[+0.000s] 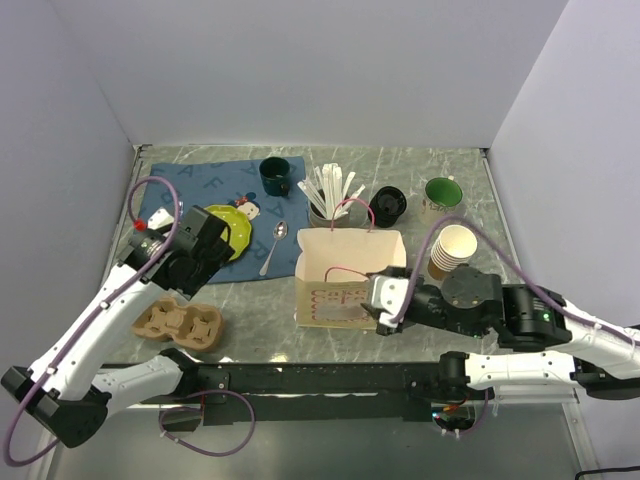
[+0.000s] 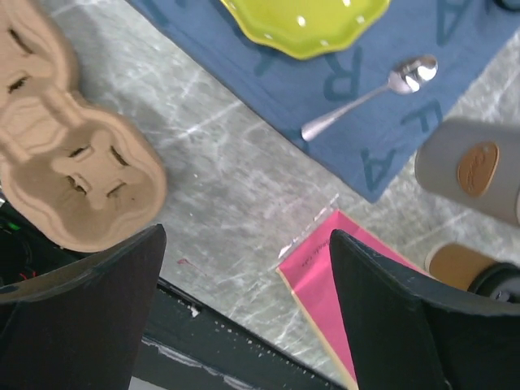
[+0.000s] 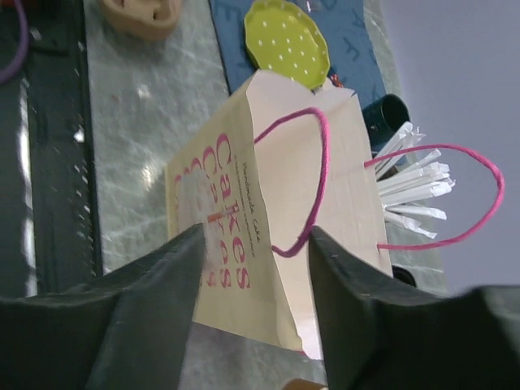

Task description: Pack the takeout coffee

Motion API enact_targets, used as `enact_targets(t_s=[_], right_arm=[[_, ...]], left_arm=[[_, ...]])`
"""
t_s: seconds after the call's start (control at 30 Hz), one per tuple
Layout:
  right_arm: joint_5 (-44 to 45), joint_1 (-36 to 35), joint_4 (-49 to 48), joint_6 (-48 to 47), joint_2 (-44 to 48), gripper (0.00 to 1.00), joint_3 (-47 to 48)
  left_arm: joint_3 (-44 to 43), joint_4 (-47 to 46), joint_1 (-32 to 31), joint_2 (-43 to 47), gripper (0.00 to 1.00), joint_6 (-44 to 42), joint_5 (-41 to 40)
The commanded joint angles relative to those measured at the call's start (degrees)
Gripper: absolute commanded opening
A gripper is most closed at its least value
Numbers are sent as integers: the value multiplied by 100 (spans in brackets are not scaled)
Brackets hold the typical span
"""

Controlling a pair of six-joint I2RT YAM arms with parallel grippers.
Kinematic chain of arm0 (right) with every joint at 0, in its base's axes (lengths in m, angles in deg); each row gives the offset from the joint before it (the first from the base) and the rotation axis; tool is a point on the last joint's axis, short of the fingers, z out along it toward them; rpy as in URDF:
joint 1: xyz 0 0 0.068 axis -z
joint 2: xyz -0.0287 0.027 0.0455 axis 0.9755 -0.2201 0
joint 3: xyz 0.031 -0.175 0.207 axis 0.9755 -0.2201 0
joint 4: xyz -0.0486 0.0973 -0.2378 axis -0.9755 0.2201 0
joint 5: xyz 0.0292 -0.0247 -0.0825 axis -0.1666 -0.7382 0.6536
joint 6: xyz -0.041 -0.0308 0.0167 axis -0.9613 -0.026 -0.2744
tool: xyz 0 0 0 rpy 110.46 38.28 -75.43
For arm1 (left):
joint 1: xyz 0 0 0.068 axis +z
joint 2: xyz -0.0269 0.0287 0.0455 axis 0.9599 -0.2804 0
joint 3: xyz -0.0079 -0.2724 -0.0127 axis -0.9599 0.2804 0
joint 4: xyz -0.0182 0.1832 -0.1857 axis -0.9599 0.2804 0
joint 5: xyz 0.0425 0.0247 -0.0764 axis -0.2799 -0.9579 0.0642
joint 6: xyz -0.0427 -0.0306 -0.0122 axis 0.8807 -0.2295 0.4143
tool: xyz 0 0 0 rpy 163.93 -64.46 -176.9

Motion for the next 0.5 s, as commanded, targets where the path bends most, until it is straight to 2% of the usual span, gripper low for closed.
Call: enact_targets(t_s=[0.0, 0.23, 0.47], right_arm=[[-155, -43, -556, 856, -4, 66, 545], [65, -43, -715, 2937, -154, 64, 642], [170, -43, -777, 3582, 162, 64, 53]], left_arm=[[329, 301, 400, 267, 85, 124, -10], [1437, 300, 1454, 882, 75, 607, 289], [1833, 274, 2298, 901, 74, 301, -247]])
